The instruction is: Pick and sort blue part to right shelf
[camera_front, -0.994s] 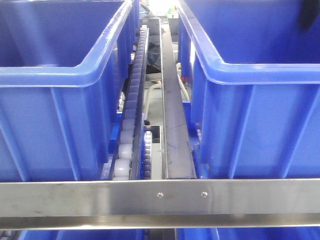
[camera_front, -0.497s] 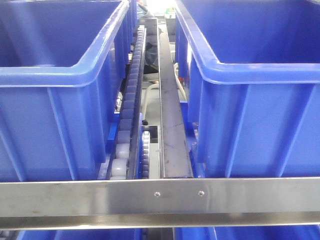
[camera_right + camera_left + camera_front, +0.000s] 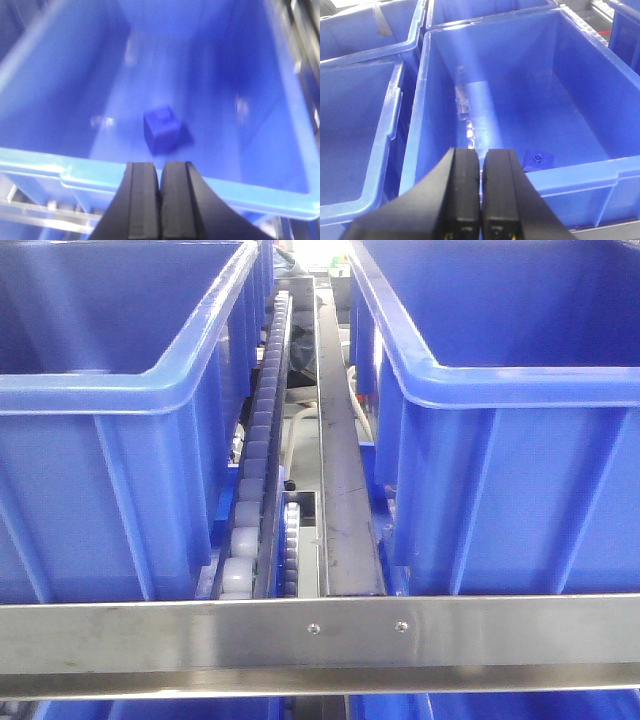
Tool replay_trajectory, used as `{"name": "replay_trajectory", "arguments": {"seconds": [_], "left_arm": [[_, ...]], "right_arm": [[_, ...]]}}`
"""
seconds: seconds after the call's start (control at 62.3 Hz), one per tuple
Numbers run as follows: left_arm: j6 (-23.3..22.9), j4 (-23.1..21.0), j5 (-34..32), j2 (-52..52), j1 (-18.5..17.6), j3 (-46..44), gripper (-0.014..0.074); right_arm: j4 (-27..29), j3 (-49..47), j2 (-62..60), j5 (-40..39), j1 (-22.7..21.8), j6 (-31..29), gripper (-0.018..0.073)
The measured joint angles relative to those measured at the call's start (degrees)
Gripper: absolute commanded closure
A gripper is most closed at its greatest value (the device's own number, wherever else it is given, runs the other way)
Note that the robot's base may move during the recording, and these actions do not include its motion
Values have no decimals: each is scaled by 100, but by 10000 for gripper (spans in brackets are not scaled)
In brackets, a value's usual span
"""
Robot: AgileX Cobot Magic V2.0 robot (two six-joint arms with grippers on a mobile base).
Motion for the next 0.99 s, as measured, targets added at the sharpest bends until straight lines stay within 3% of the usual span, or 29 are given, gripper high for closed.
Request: {"name": "replay_trajectory", "arguments": {"seconds": [0.706,0.85,0.994], "left_arm": [[4,-106,0,-10,45,0,473],[4,-471,-122,-47,478,75,473],[4,-932,-841,-296,1116,667,472]], "right_arm": [[-13,22,-9,-93,0,0,524],[-13,22,-9,-93,0,0,524],[-13,22,-9,-93,0,0,524]]}}
